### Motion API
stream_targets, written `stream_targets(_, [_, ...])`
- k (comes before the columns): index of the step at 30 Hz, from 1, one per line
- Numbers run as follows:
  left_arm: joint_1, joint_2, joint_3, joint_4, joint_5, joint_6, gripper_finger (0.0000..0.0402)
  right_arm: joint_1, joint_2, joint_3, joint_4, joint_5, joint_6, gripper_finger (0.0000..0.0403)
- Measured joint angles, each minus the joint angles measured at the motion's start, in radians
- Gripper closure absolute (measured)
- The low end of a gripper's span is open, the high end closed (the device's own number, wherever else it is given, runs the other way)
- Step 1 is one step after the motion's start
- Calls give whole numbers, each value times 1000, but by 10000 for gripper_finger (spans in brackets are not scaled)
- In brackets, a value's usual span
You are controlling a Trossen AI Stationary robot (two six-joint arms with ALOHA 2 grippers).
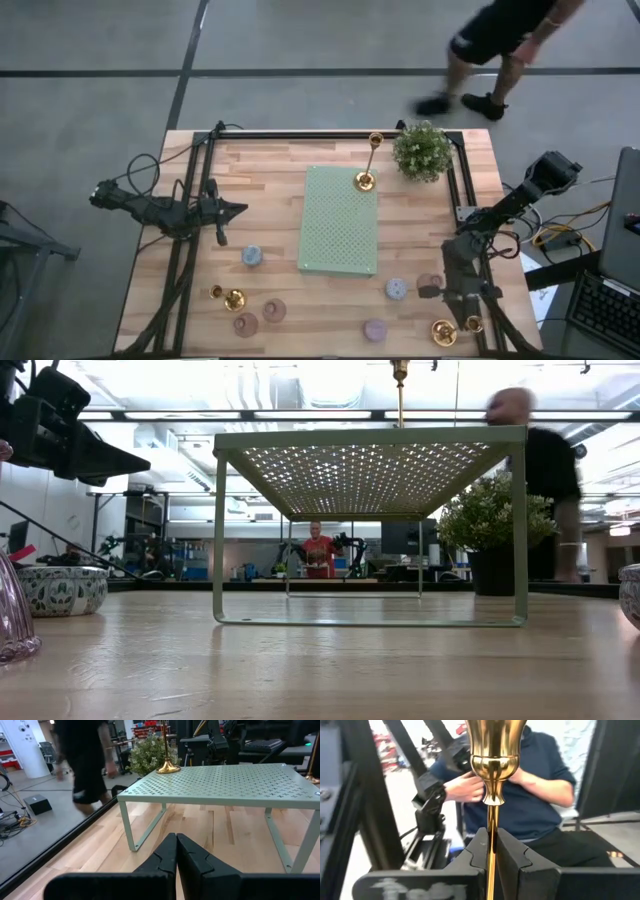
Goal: Pick & Place candle stick holders
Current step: Put the right gold candle holder on the shelf aligned with the other gold candle holder
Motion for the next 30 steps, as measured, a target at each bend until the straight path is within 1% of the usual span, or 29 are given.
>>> stream_targets(6, [0,0,0,0,0,0,388,0,-16,2,49,106,77,389])
stream_targets(14, [0,0,0,0,0,0,388,0,-58,1,55,259,150,389])
stream_targets(23, [0,0,0,0,0,0,388,0,-90,0,55,420,172,390])
stream_targets(30, [0,0,0,0,0,0,387,0,-152,0,53,548,190,390])
